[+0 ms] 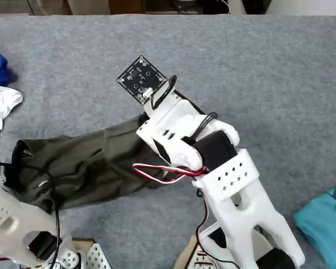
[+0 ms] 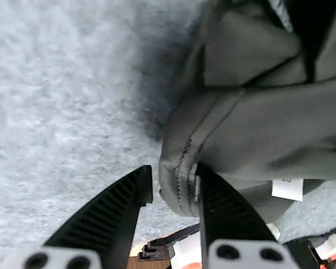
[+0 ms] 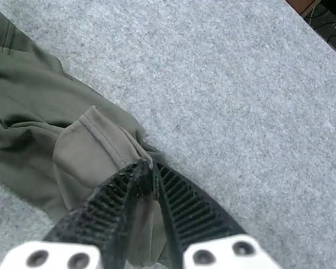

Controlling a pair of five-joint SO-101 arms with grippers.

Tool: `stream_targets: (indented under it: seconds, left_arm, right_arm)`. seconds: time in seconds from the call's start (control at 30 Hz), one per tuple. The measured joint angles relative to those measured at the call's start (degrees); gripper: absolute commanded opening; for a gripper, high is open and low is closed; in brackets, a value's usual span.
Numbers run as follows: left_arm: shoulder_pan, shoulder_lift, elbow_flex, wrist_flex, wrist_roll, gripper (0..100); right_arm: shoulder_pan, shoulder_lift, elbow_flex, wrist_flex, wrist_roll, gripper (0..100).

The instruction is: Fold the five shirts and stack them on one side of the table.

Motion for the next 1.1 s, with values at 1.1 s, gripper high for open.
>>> stream_targets:
  seconds: [1.1]
  left_arm:
    - [1.5, 9.7, 0.1, -3.0, 1.6, 2]
  right_arm:
    - [0.0, 0.0, 0.0, 0.9, 0.0, 0.5]
